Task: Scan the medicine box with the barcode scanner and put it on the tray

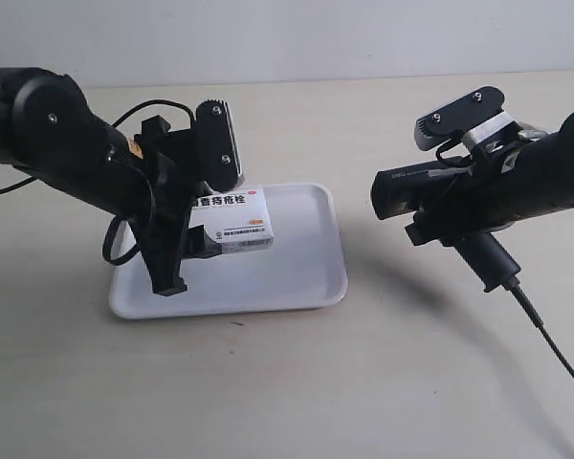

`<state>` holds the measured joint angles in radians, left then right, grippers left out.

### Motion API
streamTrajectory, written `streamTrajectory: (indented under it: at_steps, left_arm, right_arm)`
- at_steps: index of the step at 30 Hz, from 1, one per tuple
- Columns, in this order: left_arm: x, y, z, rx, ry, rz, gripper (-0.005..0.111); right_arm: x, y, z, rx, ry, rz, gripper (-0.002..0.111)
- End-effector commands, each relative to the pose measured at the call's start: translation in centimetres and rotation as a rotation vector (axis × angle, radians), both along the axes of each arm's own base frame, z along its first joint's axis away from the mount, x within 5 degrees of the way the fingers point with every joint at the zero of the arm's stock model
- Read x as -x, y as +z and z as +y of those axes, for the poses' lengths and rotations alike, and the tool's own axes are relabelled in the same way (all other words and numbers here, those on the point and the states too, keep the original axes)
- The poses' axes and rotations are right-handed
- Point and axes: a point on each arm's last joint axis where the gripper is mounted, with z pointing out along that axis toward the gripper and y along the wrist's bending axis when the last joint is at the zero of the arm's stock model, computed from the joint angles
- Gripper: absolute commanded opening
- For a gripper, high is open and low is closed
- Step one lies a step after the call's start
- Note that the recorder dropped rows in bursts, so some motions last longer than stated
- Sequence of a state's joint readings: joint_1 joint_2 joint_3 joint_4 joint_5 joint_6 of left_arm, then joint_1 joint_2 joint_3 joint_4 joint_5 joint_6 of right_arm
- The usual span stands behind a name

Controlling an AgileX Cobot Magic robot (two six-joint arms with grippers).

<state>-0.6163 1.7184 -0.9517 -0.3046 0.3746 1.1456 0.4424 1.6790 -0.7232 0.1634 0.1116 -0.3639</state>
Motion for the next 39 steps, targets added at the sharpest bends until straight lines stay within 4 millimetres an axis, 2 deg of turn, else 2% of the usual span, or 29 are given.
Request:
streamTrajectory:
  at_steps: [1, 9, 15, 23, 28, 31, 33, 34, 37, 38, 39]
  left_arm:
    - [0.4, 1.3, 0.2, 0.072, -0.059, 0.027, 0.000]
    - [-1.2, 0.7, 2.9, 0.144, -0.026, 0.119, 0.000]
    - [-1.6, 0.7, 2.9, 0.193, -0.034, 0.112, 0.000]
    - [-3.6, -3.5, 2.2, 0.206, 0.083, 0.133, 0.000]
    - [-4.8, -6.0, 1.9, 0.184, 0.139, 0.156, 0.000]
    - [-4.7, -7.3, 2.0, 0.167, 0.146, 0.186, 0.001]
    - [-4.8, -7.6, 2.0, 0.158, 0.154, 0.182, 0.014]
    - [-4.8, -7.6, 2.0, 0.160, 0.154, 0.186, 0.031]
    - [-4.6, -7.6, 1.9, 0.167, 0.144, 0.208, 0.067]
    - [-4.5, -7.5, 1.9, 0.167, 0.137, 0.211, 0.090]
    - [-4.5, -7.3, 1.9, 0.171, 0.135, 0.206, 0.105]
  right_arm:
    - [-0.3, 0.3, 0.1, -0.001, 0.012, -0.040, 0.000]
    - [-0.1, 0.9, 0.0, 0.001, 0.019, -0.041, 0.000]
    - [-0.3, 0.7, 0.0, -0.010, 0.006, -0.051, 0.000]
    - [-1.8, -2.2, -1.1, -0.074, -0.180, -0.006, 0.000]
    - [-2.0, -3.6, -1.0, -0.083, -0.218, 0.012, 0.000]
    - [-2.1, -4.4, -1.0, -0.083, -0.228, 0.021, 0.000]
    - [-2.2, -4.7, -1.0, -0.111, -0.276, 0.030, 0.008]
    - [-2.2, -4.8, -1.0, -0.115, -0.283, 0.034, 0.018]
    - [-2.2, -4.8, -1.0, -0.115, -0.283, 0.034, 0.041]
    - [-2.2, -4.5, -1.0, -0.143, -0.321, 0.035, 0.054]
    - [-2.3, -4.3, -1.0, -0.161, -0.346, 0.035, 0.062]
